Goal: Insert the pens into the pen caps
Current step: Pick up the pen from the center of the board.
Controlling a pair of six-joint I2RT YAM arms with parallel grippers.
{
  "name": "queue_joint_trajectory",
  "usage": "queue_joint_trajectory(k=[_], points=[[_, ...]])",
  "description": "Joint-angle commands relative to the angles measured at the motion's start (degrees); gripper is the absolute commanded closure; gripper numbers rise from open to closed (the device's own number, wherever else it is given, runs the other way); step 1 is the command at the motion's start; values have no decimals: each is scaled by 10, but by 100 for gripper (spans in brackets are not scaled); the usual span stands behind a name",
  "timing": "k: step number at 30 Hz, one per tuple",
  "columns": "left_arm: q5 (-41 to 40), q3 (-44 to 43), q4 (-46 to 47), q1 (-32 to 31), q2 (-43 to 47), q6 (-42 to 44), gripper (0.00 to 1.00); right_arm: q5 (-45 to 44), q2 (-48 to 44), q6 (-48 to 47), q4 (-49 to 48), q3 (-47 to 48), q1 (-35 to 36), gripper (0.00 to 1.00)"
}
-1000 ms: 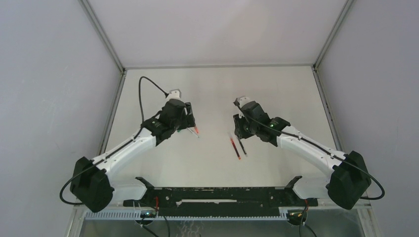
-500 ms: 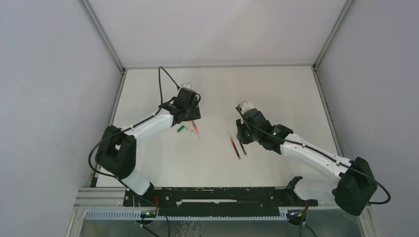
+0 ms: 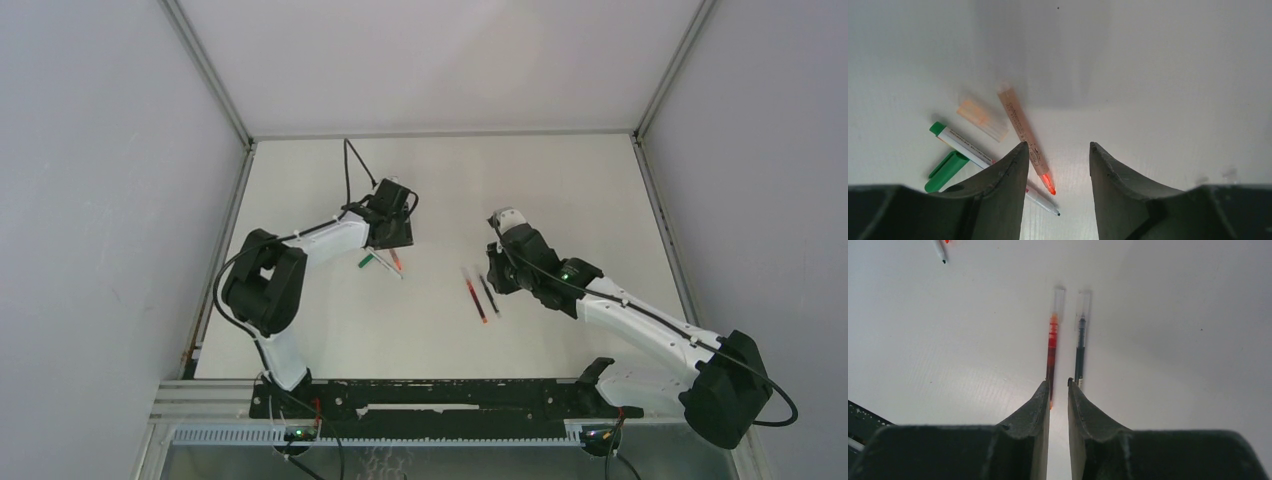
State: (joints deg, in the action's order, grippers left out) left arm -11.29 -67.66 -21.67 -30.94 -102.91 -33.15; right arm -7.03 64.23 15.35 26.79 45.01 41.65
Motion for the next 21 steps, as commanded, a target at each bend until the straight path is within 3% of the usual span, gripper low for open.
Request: queue_joint_trajectory(k=[1, 21], points=[[3, -42, 0, 1, -17, -9, 49, -4, -15, 8, -17, 0, -5, 76], [-7, -25, -2, -11, -3, -12, 51, 2, -10, 12, -17, 0, -8, 77]])
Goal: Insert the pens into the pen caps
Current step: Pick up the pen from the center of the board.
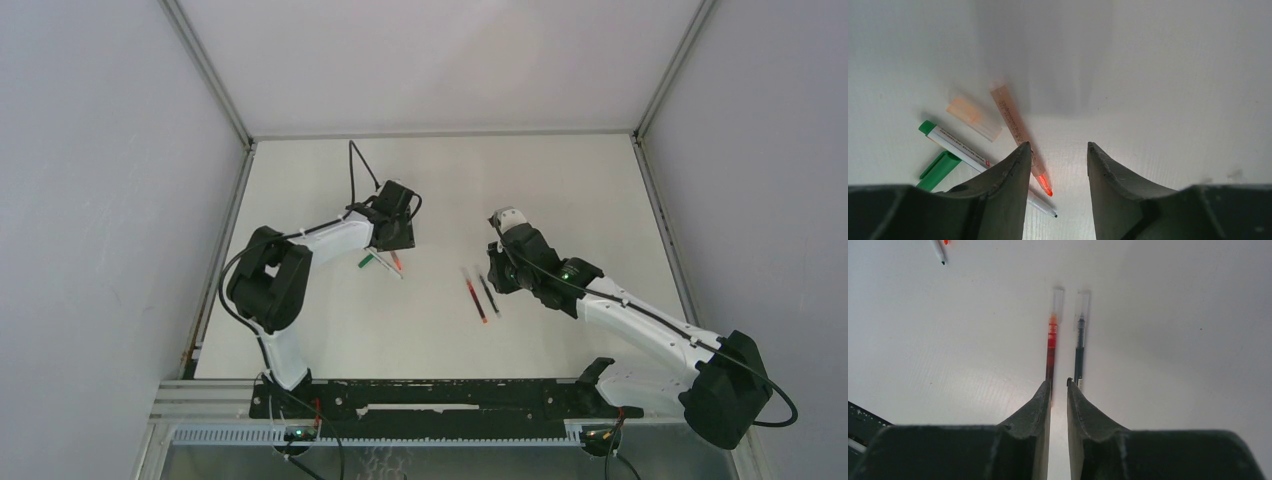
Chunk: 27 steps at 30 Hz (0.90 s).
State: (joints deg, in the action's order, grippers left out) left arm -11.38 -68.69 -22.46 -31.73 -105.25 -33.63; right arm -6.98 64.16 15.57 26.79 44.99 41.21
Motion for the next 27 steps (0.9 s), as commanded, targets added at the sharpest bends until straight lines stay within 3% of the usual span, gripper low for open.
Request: queue_joint_trajectory(k=[1, 13, 27], points=[[-8, -15, 5, -4, 24, -7, 51, 1, -10, 10, -16, 0, -3, 77], [-84, 77, 5, -3, 128, -52, 52, 3, -4, 10, -20, 0, -3, 77], [-98, 91, -8, -3, 89, -65, 56, 3, -2, 10, -17, -2, -3, 77]])
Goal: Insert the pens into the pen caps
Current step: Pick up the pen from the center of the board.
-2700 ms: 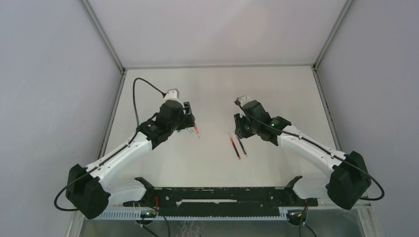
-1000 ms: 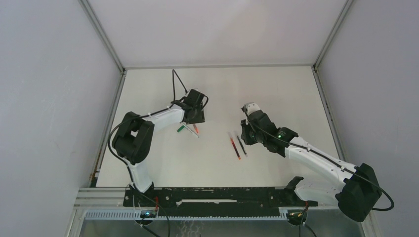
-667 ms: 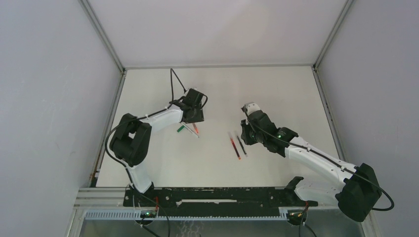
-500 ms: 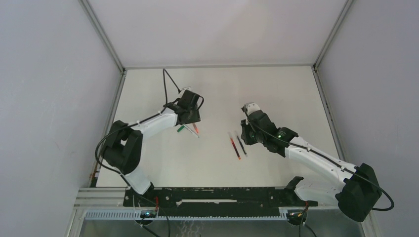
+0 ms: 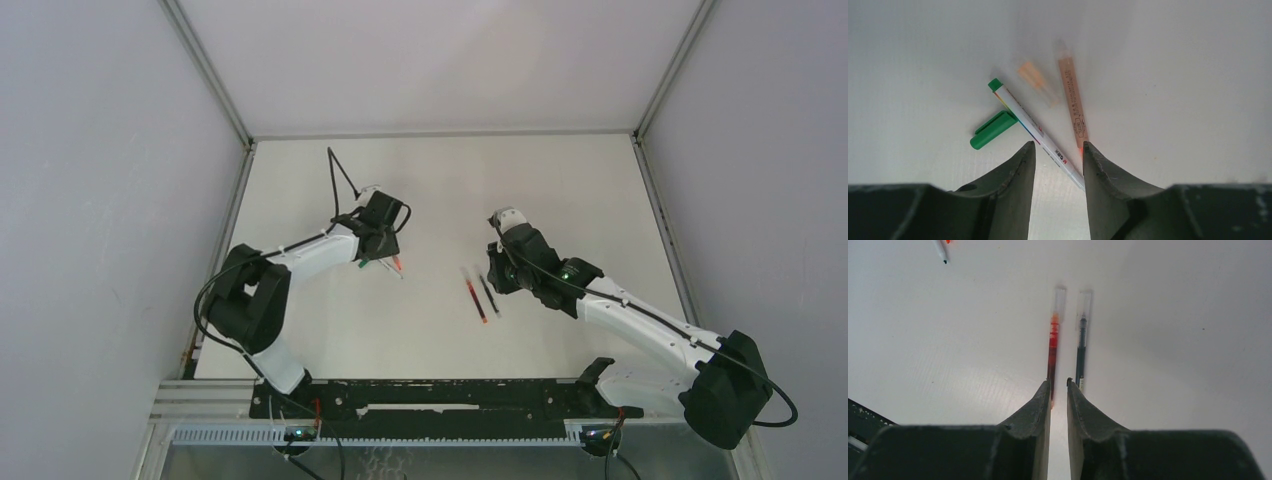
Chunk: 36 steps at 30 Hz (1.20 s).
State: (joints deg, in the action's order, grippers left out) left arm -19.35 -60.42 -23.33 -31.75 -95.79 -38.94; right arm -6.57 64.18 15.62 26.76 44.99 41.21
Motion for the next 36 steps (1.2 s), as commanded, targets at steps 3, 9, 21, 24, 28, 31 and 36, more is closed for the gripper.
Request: queue_joint_trajectory(k=[3, 9, 21, 24, 28, 31, 36], points=[[-18, 16, 1, -3, -11, -14, 56, 0, -2, 9, -19, -3, -3, 77], [-19, 13, 1, -3, -29, -18, 56, 4, 2, 10, -22, -3, -3, 77], [-22, -3, 6, -2, -70, -23, 57, 3, 2, 7, -20, -3, -4, 77], [-22, -3, 5, 0, -72, -23, 60, 5, 2, 6, -21, -4, -4, 77], [-23, 6, 4, 2, -66, -24, 62, 7, 2, 7, -21, -3, -4, 77], [-29, 14, 2, 4, -61, -25, 62, 8, 3, 8, -23, -3, -4, 77], [-33, 25, 1, 10, -53, -25, 64, 14, 5, 10, -28, -4, -4, 77]])
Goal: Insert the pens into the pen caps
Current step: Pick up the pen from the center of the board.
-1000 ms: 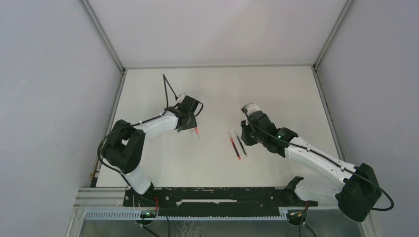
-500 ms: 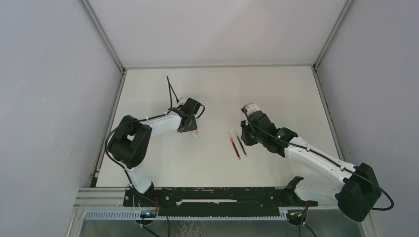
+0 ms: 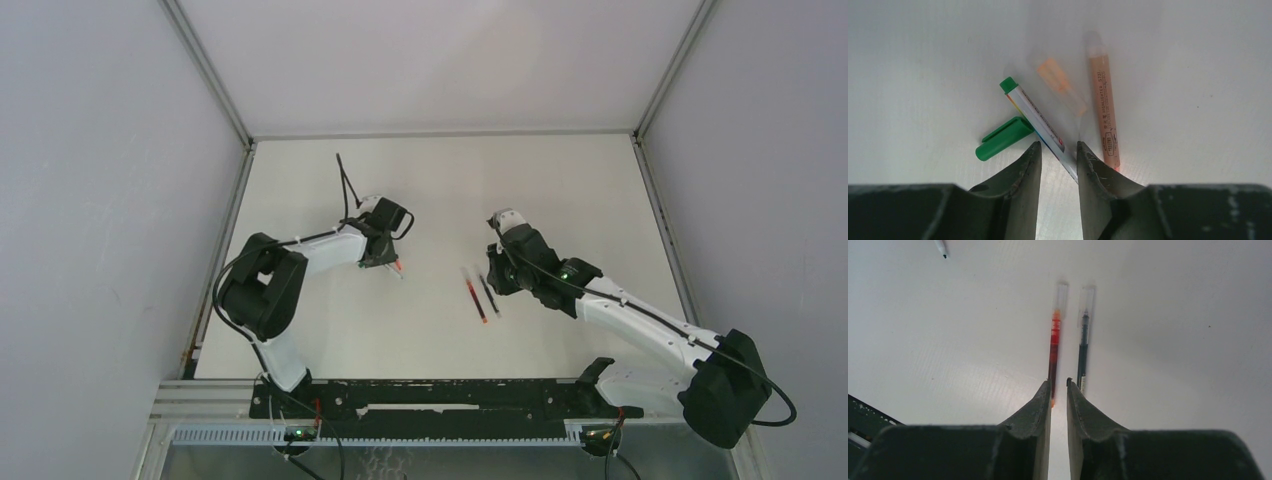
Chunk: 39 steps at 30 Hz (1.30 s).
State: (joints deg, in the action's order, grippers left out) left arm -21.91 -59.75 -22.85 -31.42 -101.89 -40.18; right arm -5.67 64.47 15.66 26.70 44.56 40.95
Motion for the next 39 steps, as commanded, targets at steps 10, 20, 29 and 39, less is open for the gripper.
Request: queue_joint_trajectory(k=[10, 20, 29, 39], points=[[-8, 44, -4, 9, 28, -19, 69, 8, 11, 10, -30, 1, -1, 80], [-16, 60, -6, 10, 43, -21, 73, 11, 15, 10, -33, 0, 0, 81], [-22, 43, -14, 9, 47, -14, 76, 10, 15, 12, -31, 1, 1, 82], [-35, 18, -29, 10, 58, -2, 82, 6, 11, 16, -27, 1, 2, 82]])
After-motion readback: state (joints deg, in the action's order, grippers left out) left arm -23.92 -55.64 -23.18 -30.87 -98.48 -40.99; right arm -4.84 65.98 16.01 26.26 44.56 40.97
